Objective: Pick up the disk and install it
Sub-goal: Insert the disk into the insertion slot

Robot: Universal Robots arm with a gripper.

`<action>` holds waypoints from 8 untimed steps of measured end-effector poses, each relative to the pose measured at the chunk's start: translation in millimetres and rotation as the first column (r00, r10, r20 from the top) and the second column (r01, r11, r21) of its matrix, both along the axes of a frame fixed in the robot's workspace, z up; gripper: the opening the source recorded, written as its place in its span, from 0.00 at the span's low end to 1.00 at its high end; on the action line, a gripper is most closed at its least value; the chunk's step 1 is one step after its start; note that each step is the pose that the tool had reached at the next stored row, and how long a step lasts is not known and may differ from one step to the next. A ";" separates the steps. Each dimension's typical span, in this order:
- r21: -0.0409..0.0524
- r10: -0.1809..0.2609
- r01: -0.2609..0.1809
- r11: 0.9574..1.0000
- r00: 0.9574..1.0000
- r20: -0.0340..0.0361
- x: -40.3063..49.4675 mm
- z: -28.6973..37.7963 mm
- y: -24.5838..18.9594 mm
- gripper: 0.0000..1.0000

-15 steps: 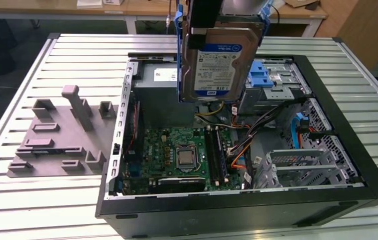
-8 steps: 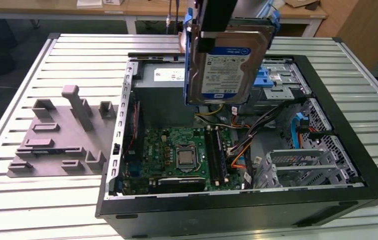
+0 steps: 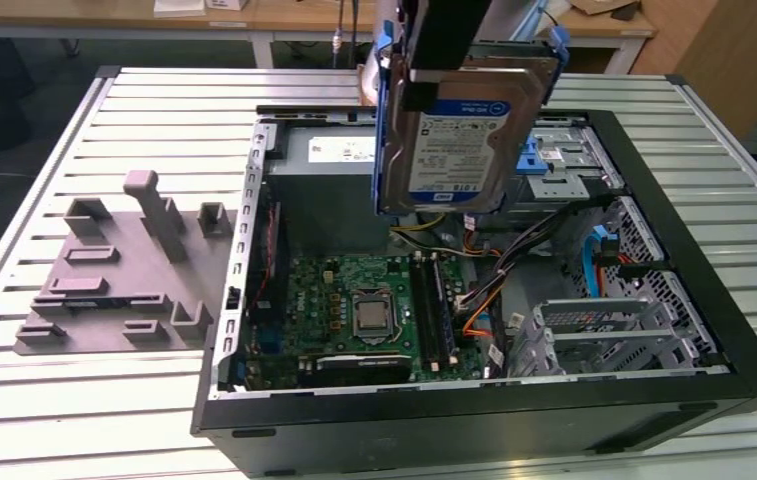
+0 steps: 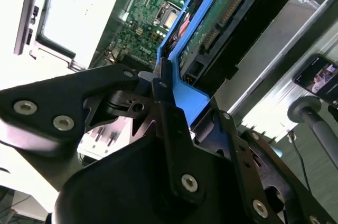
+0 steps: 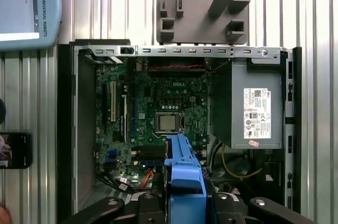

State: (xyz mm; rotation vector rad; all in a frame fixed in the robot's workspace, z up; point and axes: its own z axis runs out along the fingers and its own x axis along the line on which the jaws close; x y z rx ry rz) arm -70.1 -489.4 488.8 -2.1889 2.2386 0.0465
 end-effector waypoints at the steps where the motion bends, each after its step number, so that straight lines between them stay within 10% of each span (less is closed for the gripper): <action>1: 0.000 0.000 0.000 1.000 1.000 0.000 0.1 -0.2 -3.6 0.37; 8: 0.000 0.000 0.000 1.000 1.000 -0.002 10.5 -2.0 -20.5 0.37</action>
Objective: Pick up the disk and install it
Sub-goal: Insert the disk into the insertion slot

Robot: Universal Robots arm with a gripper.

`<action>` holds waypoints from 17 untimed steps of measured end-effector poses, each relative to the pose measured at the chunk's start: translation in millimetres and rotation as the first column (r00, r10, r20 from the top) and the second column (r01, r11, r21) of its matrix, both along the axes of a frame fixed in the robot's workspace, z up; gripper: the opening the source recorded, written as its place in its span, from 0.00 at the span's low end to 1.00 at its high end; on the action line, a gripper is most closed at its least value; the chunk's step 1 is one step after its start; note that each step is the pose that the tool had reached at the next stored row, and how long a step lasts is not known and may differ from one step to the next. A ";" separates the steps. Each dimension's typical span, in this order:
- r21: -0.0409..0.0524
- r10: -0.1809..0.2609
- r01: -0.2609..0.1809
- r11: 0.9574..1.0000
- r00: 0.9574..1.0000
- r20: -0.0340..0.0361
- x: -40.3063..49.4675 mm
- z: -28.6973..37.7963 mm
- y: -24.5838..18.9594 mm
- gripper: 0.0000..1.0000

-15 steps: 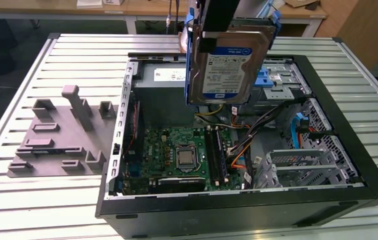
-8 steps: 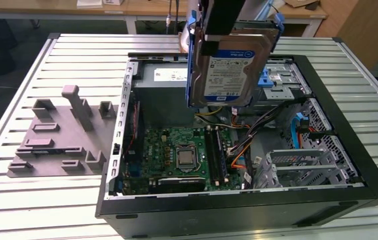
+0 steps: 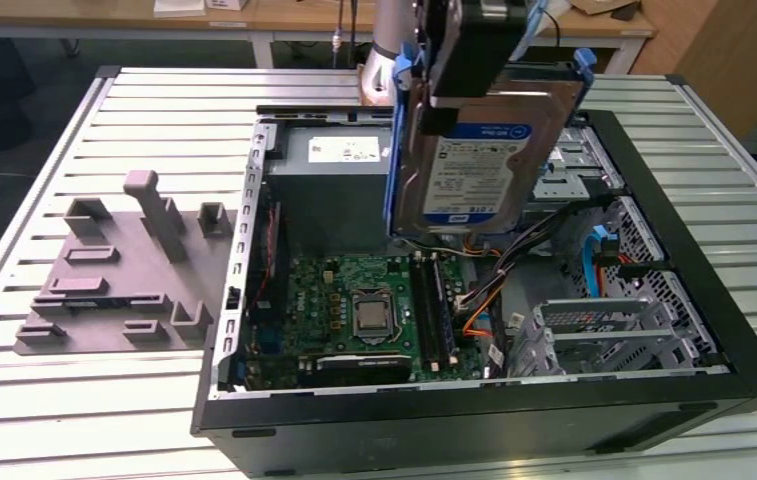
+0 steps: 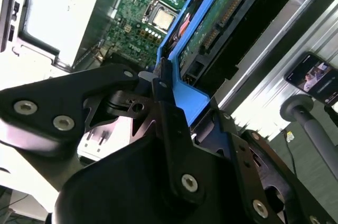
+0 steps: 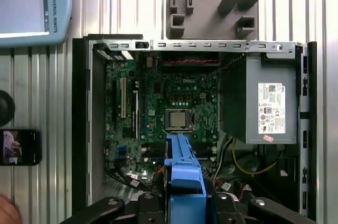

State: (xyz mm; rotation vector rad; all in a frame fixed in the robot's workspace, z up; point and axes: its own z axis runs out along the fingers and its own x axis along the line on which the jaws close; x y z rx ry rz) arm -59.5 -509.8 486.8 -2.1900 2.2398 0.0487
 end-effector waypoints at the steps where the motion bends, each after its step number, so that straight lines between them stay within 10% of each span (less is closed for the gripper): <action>1: 0.000 0.000 0.000 1.000 1.000 -0.001 3.3 -0.4 -1.1 0.37; 5: 0.000 0.000 0.000 1.000 1.000 -0.002 11.5 -2.3 -8.3 0.37; 17: 0.000 0.000 0.000 1.000 1.000 -0.002 21.3 -10.2 -50.4 0.37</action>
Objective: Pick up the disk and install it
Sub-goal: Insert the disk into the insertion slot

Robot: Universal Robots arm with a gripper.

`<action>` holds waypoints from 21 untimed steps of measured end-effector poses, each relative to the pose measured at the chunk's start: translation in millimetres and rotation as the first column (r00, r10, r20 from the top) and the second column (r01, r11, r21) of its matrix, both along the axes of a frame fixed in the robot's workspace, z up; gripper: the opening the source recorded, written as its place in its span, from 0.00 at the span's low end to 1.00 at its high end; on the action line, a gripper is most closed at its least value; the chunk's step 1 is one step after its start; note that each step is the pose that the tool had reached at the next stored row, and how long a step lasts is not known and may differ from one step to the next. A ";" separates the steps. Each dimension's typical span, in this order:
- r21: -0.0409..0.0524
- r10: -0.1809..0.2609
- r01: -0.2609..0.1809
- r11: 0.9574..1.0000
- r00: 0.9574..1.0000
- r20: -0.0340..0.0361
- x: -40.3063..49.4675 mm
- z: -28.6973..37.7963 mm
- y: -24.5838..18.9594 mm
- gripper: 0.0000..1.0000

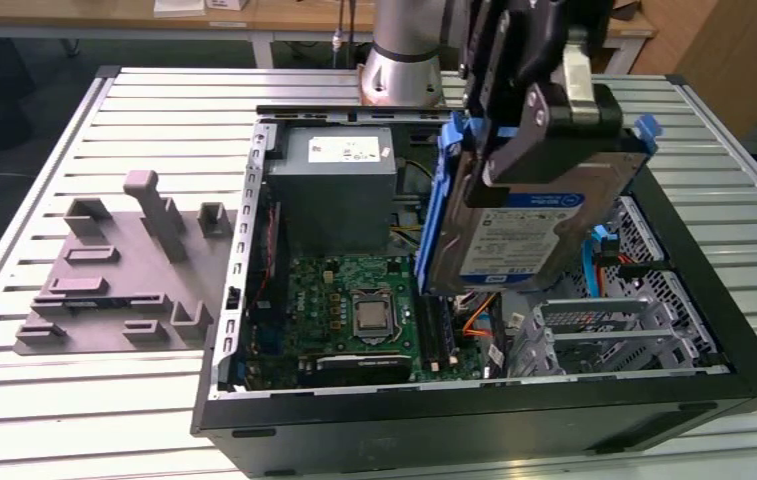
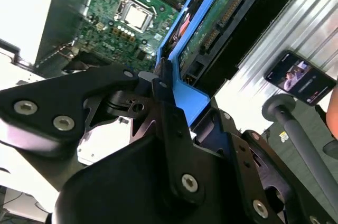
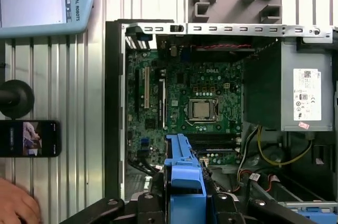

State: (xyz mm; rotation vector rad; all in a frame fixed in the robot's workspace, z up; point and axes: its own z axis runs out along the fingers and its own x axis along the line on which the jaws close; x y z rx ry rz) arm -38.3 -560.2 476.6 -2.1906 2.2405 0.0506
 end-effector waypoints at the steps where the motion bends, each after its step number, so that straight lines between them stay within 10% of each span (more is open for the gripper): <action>1: 0.000 0.000 0.000 1.000 1.000 0.000 3.4 -0.6 -1.1 0.37; 21: 0.000 0.000 0.000 1.000 1.000 -0.001 77.5 -18.8 -13.1 0.37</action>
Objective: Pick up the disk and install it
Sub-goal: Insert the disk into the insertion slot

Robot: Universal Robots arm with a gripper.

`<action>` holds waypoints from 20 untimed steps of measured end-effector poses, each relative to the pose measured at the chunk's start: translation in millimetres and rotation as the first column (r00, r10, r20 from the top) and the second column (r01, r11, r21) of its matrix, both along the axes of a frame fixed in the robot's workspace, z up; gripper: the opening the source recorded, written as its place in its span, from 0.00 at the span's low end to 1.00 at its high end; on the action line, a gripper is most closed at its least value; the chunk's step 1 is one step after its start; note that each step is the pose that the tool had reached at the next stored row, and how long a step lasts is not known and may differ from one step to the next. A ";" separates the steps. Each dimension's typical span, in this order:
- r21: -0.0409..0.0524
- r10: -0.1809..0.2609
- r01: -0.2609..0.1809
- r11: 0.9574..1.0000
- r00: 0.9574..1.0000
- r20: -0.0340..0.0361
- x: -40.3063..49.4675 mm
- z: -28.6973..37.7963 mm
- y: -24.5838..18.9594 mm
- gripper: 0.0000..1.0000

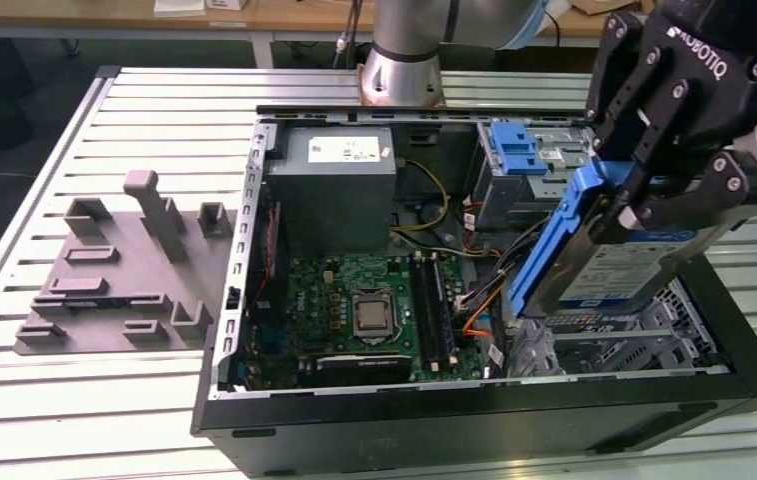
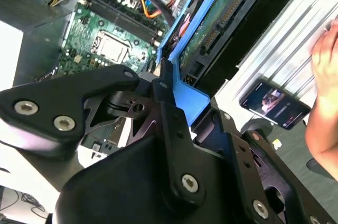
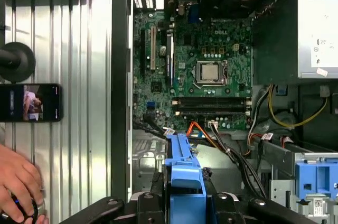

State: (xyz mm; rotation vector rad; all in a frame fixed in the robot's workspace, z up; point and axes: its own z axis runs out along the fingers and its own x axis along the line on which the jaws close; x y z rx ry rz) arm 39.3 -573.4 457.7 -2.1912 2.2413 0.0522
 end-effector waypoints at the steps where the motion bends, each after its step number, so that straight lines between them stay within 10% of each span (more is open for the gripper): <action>1: 0.000 0.000 0.000 1.000 1.000 -0.001 1.6 0.0 0.0 0.37; 20: 0.000 0.000 0.000 1.000 1.000 -0.005 33.6 -12.9 -2.1 0.37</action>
